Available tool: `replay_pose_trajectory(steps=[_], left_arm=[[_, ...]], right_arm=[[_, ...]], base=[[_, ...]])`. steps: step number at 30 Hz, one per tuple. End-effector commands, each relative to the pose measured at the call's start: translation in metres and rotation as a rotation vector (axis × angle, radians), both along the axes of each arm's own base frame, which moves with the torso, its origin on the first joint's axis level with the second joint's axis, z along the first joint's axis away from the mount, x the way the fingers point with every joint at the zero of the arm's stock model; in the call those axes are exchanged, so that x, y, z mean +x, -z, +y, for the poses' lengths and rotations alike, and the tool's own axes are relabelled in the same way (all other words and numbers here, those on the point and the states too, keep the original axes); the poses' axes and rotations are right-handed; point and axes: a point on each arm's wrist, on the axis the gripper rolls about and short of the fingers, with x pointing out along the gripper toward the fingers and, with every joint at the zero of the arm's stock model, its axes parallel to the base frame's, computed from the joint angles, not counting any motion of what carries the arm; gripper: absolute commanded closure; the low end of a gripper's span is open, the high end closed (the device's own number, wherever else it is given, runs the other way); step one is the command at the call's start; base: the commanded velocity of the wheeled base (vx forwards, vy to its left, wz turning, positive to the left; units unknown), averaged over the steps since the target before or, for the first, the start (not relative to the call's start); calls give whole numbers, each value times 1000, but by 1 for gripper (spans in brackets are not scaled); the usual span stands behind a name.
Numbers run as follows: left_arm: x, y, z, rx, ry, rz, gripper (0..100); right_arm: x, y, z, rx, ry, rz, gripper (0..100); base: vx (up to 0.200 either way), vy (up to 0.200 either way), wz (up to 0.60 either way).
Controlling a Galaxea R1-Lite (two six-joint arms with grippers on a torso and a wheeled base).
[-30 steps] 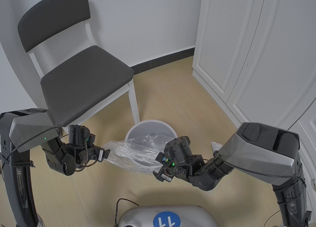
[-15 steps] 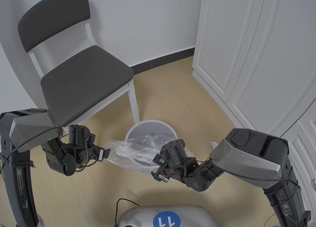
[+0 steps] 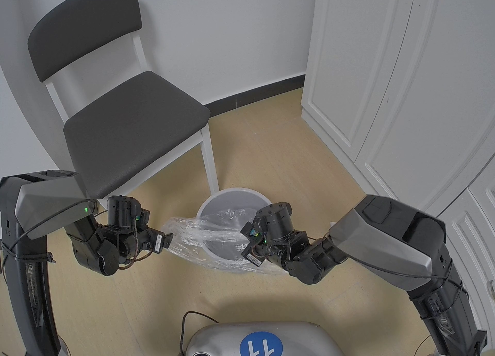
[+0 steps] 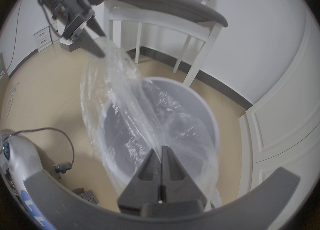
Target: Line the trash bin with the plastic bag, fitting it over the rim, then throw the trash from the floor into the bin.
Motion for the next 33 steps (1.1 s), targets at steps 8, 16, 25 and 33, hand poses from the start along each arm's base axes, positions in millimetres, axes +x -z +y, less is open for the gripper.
replay_pose_trajectory(steps=[8,16,25,33], left_arm=[[4,-10,-1,-5,-23,-83,0],[3,-19,0,-13,-31,-154,0],[5,-27,-7,-38,-11,-218,0],[13,-24,-22,-64,-5,-309,0]], right_arm=[[57,-65,11,110,66,-143,100],[83,-44,1,76,155,-146,100],[89,-60,-2,150,278,-299,100],[97,-63,-12,185,368,-375,100]], base=[[0,0,0],[0,0,0],[0,0,0],[0,0,0]])
